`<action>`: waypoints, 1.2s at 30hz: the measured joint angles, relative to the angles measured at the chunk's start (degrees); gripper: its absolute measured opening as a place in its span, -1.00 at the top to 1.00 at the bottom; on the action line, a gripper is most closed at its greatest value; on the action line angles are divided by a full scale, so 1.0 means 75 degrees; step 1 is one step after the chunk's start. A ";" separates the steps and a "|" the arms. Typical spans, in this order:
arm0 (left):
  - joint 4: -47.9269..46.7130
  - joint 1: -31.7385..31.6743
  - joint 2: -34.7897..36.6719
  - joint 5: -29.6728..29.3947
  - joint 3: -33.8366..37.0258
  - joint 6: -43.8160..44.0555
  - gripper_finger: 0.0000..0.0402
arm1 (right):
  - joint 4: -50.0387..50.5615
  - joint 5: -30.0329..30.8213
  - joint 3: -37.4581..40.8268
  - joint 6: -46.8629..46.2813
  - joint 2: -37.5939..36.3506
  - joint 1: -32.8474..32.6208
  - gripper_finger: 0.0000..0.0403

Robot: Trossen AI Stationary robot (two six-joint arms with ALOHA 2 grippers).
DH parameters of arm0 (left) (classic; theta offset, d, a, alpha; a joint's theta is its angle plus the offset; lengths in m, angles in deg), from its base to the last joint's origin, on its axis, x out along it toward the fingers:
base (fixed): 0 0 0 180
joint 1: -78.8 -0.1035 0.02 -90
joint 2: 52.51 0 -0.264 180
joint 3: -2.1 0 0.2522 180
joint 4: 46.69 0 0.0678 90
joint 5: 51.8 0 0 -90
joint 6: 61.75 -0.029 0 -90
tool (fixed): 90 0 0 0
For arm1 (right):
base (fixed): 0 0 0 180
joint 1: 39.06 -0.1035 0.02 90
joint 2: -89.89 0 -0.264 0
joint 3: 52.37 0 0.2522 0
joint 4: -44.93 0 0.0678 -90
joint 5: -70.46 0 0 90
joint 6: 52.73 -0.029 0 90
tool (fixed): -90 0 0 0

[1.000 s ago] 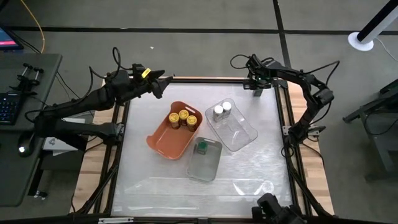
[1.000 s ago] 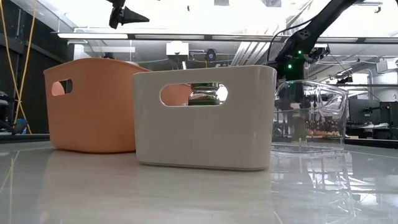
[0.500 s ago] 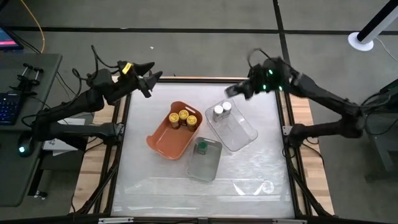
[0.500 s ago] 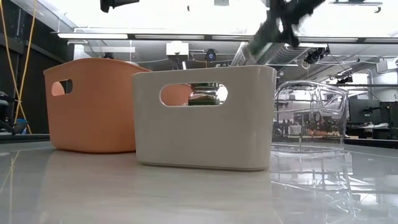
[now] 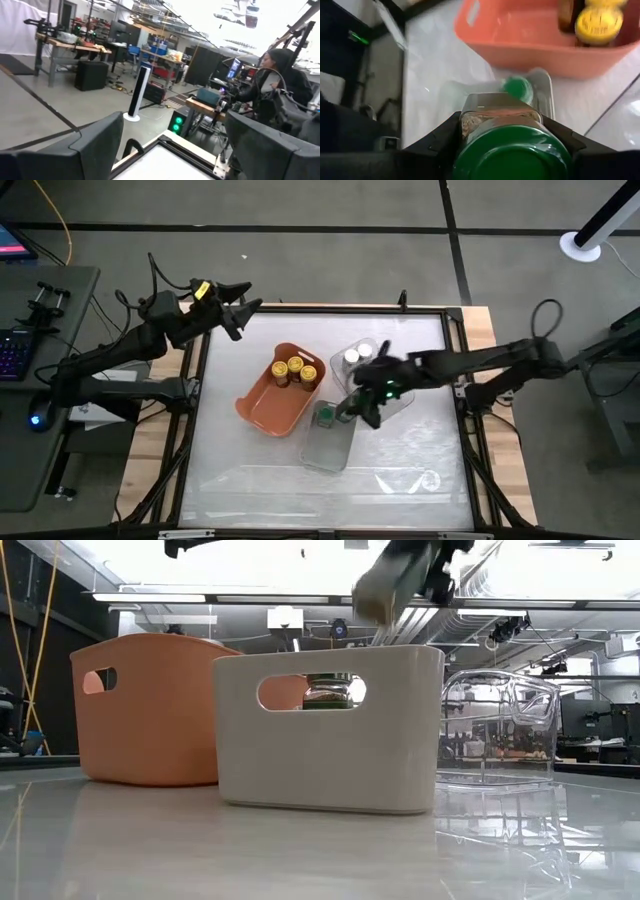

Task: Sort spices by type
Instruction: Put the green seasoning bottle into the gray bin

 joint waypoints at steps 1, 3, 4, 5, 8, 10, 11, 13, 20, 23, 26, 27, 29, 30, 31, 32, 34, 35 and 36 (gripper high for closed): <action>0.0000 0.0000 0.0000 0.0063 0.0000 0.0002 -0.65 | 0.0055 -0.0050 -0.0057 0.0021 0.0240 0.0020 0.04; -0.0003 0.0000 0.0000 0.0107 0.0003 0.0000 -0.65 | 0.0206 -0.0330 -0.0234 0.0203 0.0687 0.0075 0.04; -0.0003 0.0003 0.0003 0.0110 0.0003 0.0000 -0.65 | 0.0298 -0.0476 -0.0339 0.0298 0.0888 0.0086 0.04; -0.0003 0.0003 0.0009 0.0111 0.0003 0.0002 -0.65 | 0.0411 -0.0580 -0.0461 0.0404 0.1078 0.0086 0.04; 0.0001 0.0003 0.0026 0.0108 0.0003 0.0000 -0.65 | 0.1033 -0.0665 -0.0909 0.0969 0.1606 0.0083 0.04; -0.0002 0.0003 0.0054 0.0108 0.0003 0.0003 -0.65 | 0.1578 -0.0649 -0.1175 0.1348 0.1917 0.0077 0.04; 0.0003 0.0003 0.0061 0.0108 0.0003 0.0000 -0.65 | 0.1733 -0.0609 -0.1289 0.1507 0.2073 0.0079 0.04; 0.0018 0.0003 0.0064 0.0108 0.0003 0.0000 -0.65 | 0.1818 -0.0583 -0.1464 0.1786 0.2340 0.0083 0.04; 0.0009 0.0003 0.0062 0.0105 0.0003 -0.0001 -0.65 | 0.1862 0.0213 -0.1784 0.2367 0.3084 0.0012 0.04; 0.0009 0.0003 0.0061 0.0105 0.0003 -0.0006 -0.65 | 0.1931 0.0391 -0.1787 0.2370 0.3217 -0.0022 0.04; 0.0009 0.0003 0.0061 0.0105 0.0003 -0.0009 -0.65 | 0.2121 0.0808 -0.1787 0.2395 0.3302 -0.0092 0.04; 0.0009 0.0001 0.0061 0.0105 0.0003 -0.0009 -0.65 | 0.2163 0.0912 -0.1786 0.2425 0.3315 -0.0102 0.04; 0.0009 0.0003 0.0061 0.0105 0.0003 -0.0009 -0.65 | 0.2190 0.1011 -0.1784 0.2419 0.3322 -0.0118 0.04; 0.0009 0.0001 0.0061 0.0105 0.0003 -0.0009 -0.65 | 0.2177 0.1009 -0.1784 0.2392 0.3322 -0.0118 -0.01; 0.0009 0.0000 0.0061 0.0105 0.0003 -0.0010 -0.65 | 0.2176 0.1010 -0.1784 0.2385 0.3321 -0.0118 -0.09; 0.0009 0.0000 0.0061 0.0105 0.0003 -0.0012 -0.65 | 0.2189 0.1012 -0.1784 0.2372 0.3322 -0.0118 -0.17; 0.0009 0.0001 0.0061 0.0105 0.0003 -0.0010 -0.65 | 0.2209 0.1097 -0.1784 0.2365 0.3320 -0.0124 -0.30; 0.0009 0.0000 0.0061 0.0105 0.0003 -0.0009 -0.65 | 0.2211 0.1091 -0.1784 0.2365 0.3316 -0.0136 -0.34; 0.0009 0.0000 0.0061 0.0105 0.0003 -0.0009 -0.65 | 0.2217 0.1105 -0.1784 0.2369 0.3316 -0.0136 -0.36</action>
